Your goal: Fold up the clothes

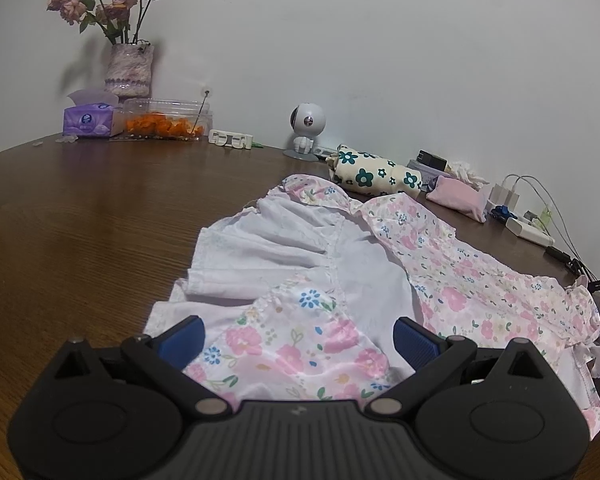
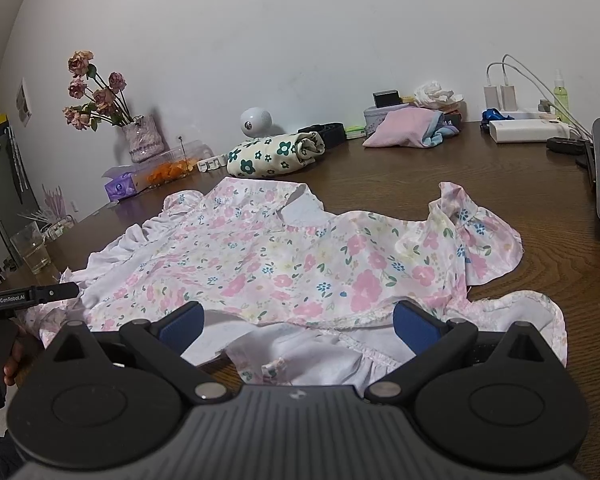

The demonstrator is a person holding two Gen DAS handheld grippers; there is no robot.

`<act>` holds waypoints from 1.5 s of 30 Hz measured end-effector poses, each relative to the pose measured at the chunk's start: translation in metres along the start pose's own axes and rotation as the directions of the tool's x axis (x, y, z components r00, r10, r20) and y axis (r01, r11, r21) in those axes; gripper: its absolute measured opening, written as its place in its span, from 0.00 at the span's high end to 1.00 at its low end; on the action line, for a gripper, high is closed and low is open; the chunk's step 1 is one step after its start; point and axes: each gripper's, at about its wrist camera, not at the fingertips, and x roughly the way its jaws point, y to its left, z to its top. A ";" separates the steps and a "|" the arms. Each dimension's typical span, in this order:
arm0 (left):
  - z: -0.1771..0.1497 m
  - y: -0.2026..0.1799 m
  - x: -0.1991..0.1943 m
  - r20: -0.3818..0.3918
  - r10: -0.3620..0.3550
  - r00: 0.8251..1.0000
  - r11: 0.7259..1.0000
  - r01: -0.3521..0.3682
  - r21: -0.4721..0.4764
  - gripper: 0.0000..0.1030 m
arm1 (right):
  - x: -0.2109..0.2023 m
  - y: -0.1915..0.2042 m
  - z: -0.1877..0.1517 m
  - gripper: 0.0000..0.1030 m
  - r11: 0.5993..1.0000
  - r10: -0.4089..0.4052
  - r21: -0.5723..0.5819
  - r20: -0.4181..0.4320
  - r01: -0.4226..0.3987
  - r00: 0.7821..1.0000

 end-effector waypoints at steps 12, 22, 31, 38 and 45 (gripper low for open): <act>0.000 -0.001 -0.001 -0.001 -0.001 1.000 1.000 0.001 0.000 0.02 | 0.000 -0.001 0.001 0.00 1.000 0.001 0.002 -0.004 -0.001 1.000; 0.000 0.000 -0.001 -0.001 -0.004 1.000 1.000 0.004 -0.004 0.02 | 0.001 -0.002 0.001 0.00 1.000 0.002 0.002 -0.006 -0.002 1.000; 0.001 0.001 -0.001 0.001 -0.008 1.000 1.000 0.008 -0.009 0.02 | 0.001 -0.002 0.001 0.00 1.000 0.000 0.005 -0.006 0.000 1.000; 0.001 0.001 -0.001 0.000 -0.009 1.000 1.000 0.009 -0.008 0.02 | 0.001 -0.003 0.001 0.00 1.000 0.001 0.004 -0.005 -0.001 1.000; 0.001 0.001 -0.002 0.002 -0.011 1.000 1.000 0.011 -0.014 0.02 | 0.001 -0.003 0.001 0.00 1.000 0.001 0.004 -0.006 -0.001 1.000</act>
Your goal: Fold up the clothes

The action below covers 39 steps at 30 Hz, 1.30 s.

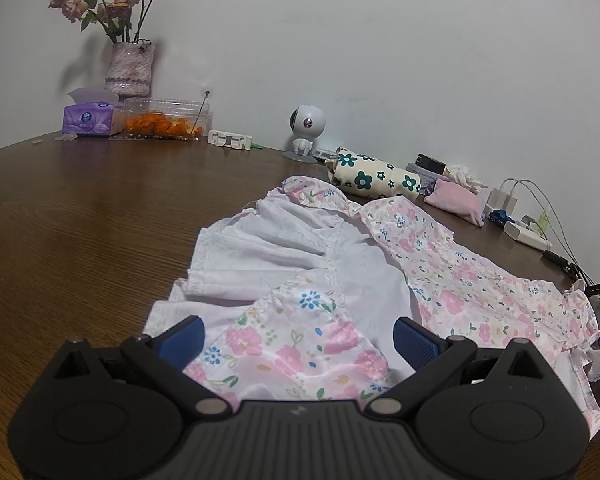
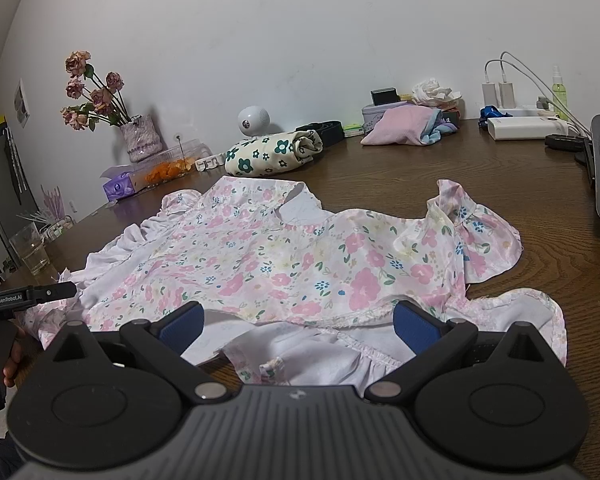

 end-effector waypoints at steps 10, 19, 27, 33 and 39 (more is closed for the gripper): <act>0.000 0.000 0.000 -0.001 0.000 1.000 1.000 0.000 0.000 0.02 | -0.001 0.000 0.000 0.00 1.000 0.005 -0.002 0.002 -0.005 1.000; 0.000 0.000 0.000 -0.001 -0.002 1.000 1.000 0.002 -0.002 0.02 | 0.000 -0.001 0.000 0.00 1.000 0.006 -0.001 0.003 -0.006 1.000; 0.000 0.003 -0.001 0.004 -0.012 1.000 1.000 0.012 -0.016 0.02 | -0.001 -0.001 0.000 0.00 1.000 0.005 0.002 0.006 -0.005 1.000; 0.000 0.002 -0.001 0.000 -0.014 1.000 1.000 0.014 -0.010 0.02 | 0.000 -0.001 0.001 0.00 1.000 -0.003 0.000 -0.002 0.003 1.000; 0.000 0.012 -0.011 0.016 -0.131 0.991 0.991 0.132 -0.015 0.02 | -0.005 0.003 -0.001 0.00 0.999 0.018 -0.034 0.017 -0.017 1.000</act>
